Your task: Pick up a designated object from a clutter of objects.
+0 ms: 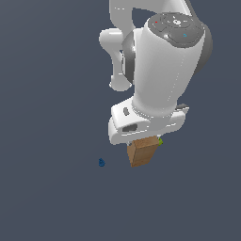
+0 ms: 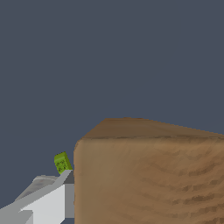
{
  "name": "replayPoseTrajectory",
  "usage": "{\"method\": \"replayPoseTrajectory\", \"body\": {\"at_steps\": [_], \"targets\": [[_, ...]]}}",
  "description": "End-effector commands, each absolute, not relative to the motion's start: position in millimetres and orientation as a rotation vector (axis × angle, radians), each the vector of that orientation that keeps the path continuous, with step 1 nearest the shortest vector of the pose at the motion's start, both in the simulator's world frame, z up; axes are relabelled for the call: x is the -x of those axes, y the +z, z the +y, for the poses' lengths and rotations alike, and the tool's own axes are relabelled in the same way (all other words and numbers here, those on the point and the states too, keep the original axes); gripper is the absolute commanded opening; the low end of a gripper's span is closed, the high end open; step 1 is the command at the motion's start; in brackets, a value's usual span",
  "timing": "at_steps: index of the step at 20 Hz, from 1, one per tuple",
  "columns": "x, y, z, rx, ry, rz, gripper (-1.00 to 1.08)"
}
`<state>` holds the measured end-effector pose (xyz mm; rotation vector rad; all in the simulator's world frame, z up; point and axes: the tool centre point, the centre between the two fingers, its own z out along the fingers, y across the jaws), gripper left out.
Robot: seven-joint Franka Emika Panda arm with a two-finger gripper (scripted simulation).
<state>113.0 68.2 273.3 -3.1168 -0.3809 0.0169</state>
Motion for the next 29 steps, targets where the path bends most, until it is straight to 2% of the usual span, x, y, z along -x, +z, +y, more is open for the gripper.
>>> {"method": "replayPoseTrajectory", "body": {"at_steps": [1, 16, 29], "targets": [[-113, 299, 45, 3.117, 0.001, -0.382, -1.0], [-112, 405, -81, 3.118, 0.0, -0.383, -1.0], [-115, 429, -110, 3.118, 0.0, -0.382, -1.0]]}}
